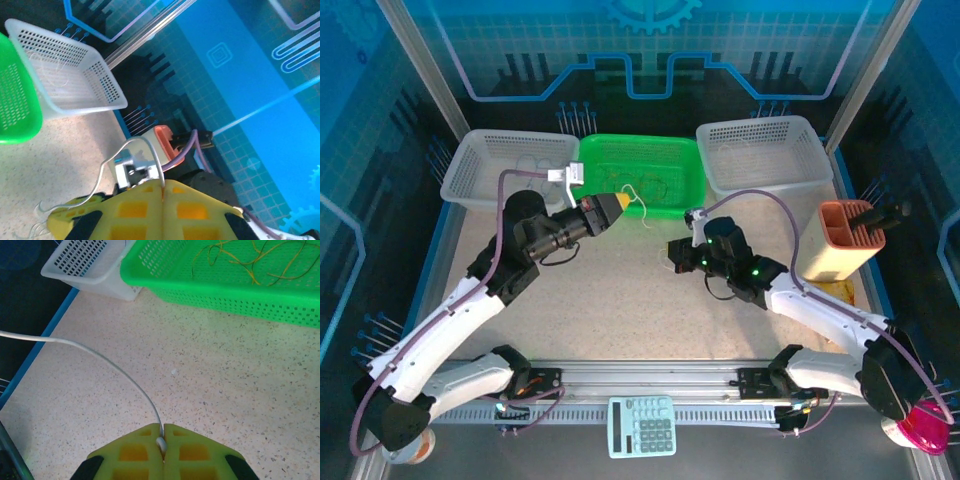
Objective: Untangle the cables
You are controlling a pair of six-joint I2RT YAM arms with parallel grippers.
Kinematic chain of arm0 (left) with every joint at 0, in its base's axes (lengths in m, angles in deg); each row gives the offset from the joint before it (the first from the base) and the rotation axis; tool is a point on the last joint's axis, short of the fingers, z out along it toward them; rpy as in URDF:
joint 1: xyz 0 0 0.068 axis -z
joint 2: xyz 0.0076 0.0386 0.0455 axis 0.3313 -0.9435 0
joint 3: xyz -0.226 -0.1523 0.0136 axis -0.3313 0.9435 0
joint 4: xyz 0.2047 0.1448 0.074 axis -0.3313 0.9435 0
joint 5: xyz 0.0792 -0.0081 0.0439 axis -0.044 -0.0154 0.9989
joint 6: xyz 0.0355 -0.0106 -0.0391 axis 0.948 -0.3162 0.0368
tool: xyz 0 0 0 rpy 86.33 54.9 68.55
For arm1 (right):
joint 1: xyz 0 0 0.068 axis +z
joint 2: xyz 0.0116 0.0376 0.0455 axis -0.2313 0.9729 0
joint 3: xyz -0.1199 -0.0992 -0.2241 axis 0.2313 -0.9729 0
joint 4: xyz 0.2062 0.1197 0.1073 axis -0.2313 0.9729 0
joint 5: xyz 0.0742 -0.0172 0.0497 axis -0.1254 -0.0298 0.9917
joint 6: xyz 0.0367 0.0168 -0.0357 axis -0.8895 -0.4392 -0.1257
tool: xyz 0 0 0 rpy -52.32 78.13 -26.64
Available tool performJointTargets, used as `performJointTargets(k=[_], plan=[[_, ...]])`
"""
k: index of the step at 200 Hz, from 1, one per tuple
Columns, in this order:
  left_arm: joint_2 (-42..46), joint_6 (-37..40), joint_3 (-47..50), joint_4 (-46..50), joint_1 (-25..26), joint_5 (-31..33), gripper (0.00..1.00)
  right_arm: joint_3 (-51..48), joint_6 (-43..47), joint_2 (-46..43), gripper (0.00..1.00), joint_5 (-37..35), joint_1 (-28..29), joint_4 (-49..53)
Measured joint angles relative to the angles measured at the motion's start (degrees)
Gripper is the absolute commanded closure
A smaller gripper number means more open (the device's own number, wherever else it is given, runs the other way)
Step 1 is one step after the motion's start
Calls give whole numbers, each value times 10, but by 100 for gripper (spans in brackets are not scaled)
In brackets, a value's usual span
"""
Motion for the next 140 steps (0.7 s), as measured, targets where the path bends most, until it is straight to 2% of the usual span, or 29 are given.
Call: performJointTargets(k=[41,79,91,107,112,140], plan=[[-23,-2,-44,6,0,-22,100,-38,-7,29,100,26,4,-52],[-49,-4,-85,5,0,-52,100,-34,-2,17,85,53,5,-70],[-52,-9,-93,-1,0,-61,100,-26,3,9,77,60,5,-60],[-55,-15,-104,-11,0,-71,100,-15,6,0,51,68,7,-50],[-55,-16,-107,-12,0,-74,100,-11,12,-4,46,73,8,-47],[-63,-17,-127,-18,0,-84,100,5,23,-31,33,86,9,-33]])
